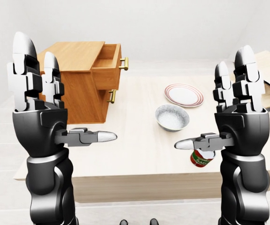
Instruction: Close the top drawer of the cabinet.
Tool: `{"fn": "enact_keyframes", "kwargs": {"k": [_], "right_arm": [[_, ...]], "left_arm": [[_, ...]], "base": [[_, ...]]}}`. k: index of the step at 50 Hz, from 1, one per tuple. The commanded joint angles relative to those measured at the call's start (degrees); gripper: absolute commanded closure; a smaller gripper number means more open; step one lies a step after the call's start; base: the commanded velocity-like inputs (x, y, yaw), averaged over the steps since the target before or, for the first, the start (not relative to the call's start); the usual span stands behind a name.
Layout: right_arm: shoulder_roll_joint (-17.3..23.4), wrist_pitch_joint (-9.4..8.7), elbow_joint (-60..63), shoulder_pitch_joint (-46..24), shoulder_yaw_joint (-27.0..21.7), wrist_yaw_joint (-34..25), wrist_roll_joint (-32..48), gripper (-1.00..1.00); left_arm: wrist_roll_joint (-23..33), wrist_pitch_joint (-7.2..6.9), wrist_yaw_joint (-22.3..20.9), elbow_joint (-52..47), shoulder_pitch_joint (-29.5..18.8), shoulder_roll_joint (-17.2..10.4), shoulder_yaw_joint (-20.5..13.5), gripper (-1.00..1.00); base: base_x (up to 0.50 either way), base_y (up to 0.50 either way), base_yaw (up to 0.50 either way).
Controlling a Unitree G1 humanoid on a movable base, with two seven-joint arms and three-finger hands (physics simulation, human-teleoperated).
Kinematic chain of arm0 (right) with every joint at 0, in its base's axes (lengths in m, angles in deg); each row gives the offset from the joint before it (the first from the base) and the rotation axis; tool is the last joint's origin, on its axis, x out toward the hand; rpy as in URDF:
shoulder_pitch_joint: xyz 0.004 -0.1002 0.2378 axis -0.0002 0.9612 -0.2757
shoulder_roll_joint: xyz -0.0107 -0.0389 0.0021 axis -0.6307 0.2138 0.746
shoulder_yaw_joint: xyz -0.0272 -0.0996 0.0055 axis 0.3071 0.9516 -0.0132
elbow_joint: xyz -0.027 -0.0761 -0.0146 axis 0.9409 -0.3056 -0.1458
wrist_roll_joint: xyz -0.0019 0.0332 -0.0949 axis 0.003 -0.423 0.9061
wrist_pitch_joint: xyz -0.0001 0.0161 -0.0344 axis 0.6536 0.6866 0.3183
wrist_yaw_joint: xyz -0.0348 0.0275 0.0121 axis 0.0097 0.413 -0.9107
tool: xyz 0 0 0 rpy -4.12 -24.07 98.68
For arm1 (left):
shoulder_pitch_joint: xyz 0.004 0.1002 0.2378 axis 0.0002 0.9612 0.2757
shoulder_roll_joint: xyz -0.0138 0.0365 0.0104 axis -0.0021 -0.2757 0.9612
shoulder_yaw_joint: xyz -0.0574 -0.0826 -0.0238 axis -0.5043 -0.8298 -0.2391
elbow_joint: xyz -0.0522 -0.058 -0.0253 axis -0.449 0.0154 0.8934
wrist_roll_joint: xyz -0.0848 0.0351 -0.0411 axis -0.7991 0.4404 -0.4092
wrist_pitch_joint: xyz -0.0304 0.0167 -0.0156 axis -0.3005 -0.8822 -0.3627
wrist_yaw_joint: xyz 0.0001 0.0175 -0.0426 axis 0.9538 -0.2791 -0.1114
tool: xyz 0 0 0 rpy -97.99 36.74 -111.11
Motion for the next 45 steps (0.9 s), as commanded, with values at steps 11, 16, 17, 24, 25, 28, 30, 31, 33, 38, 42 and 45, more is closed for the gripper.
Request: {"fn": "enact_keyframes", "kwargs": {"k": [11, 16, 17, 24, 25, 28, 30, 31, 33, 38, 42, 45], "right_arm": [[0.05, 0.0, 0.32, 1.16, -0.16, -0.94, 0.18, -1.0], [-0.16, 0.0, -0.67, 1.56, 0.17, -1.24, 0.35, -1.0], [-0.19, 0.0, -1.08, 1.66, 0.13, -1.34, 0.33, -1.0], [-0.02, 0.0, -0.77, 1.02, -0.48, -1.63, -0.03, -1.0], [-0.02, 0.0, -0.78, 1.03, -0.48, -1.63, -0.03, -1.0], [-0.28, 0.0, -1.15, 1.96, -0.35, -1.71, -0.1, -1.0], [-0.28, 0.0, -1.32, 2.12, -0.29, -1.83, -0.13, -1.0], [-0.33, 0.0, -1.27, 2.13, -0.44, -1.77, -0.19, -1.0], [-0.37, 0.0, -1.09, 2.17, -0.33, -1.71, -0.16, -1.0], [-0.48, 0.0, -0.71, 1.92, -0.83, -1.36, -0.34, -1.0], [-0.55, 0.0, -1.79, 1.57, -1.06, 0.0, 1.03, -1.0], [-0.48, 0.0, -1.67, 1.8, -0.47, 0.02, 1.24, -1.0]], "left_arm": [[0.93, 0.0, -0.2, -0.96, 0.24, 0.41, -0.45, -1.0], [0.87, 0.0, -0.31, -0.11, 0.12, 0.51, -0.38, -1.0], [0.96, 0.0, -0.31, 0.28, 0.39, 0.62, -0.18, -1.0], [0.85, 0.0, -0.17, -0.22, 0.05, 0.7, 0.02, -1.0], [0.85, 0.0, -0.17, -0.22, 0.04, 0.69, 0.02, -1.0], [1.03, 0.0, -0.4, 0.33, 0.82, 0.76, 0.37, -1.0], [1.17, 0.0, -0.47, 0.54, 1.22, 0.82, 0.47, -1.0], [1.11, 0.0, -0.5, 0.14, 1.18, 0.82, 0.41, -1.0], [1.04, 0.0, -0.45, -0.43, 0.97, 0.81, 0.31, -1.0], [1.14, 0.0, -0.57, -0.16, 1.17, 0.81, 0.27, -1.0], [1.37, 0.0, -0.78, 0.18, 1.62, 0.95, 0.62, -1.0], [1.51, 0.0, -0.78, 0.3, 1.78, 1.07, 0.73, -1.0]], "base": [[0.08, 0.5, 0.0], [0.08, 0.5, 0.0], [0.07, 0.5, 0.0], [0.08, 0.5, 0.0], [0.08, 0.5, 0.0], [0.08, 0.5, 0.0], [0.08, 0.5, 0.0], [0.09, 0.5, 0.0], [0.1, 0.5, 0.0], [0.09, 0.5, 0.0], [0.05, 0.13, 0.0], [0.0, 0.0, 0.0]]}}
